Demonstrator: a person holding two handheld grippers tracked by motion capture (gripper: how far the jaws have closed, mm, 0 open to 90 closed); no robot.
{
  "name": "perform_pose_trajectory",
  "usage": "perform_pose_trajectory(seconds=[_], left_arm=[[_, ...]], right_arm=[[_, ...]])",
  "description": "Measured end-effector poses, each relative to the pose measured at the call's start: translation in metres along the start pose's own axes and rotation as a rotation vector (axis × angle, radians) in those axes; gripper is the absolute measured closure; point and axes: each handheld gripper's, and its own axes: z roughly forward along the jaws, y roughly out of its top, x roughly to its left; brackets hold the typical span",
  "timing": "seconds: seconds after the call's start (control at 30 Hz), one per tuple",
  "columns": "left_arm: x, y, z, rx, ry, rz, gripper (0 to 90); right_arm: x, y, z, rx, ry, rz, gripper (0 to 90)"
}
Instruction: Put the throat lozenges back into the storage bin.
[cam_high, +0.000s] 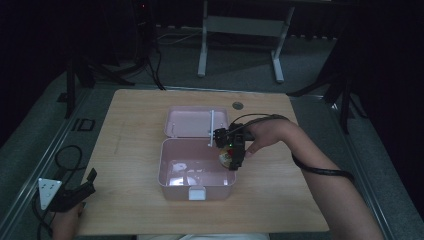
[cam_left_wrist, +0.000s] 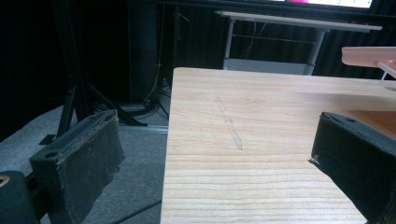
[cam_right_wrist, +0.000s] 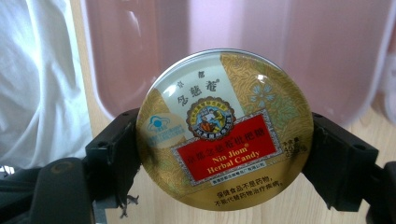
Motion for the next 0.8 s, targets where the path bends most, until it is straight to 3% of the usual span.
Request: perform_pose_trajectory(seconds=[0.27, 0.8], left_arm=[[0.0, 0.0, 0.0, 0.001, -0.002, 0.001, 2.5], [0.0, 0.0, 0.0, 0.005, -0.002, 0.0, 2.4]], right_arm=[[0.002, 0.017, 0.013, 0.004, 0.008, -0.036, 19.9], [-0.001, 0.029, 0.055, -0.003, 0.047, -0.044, 19.9]])
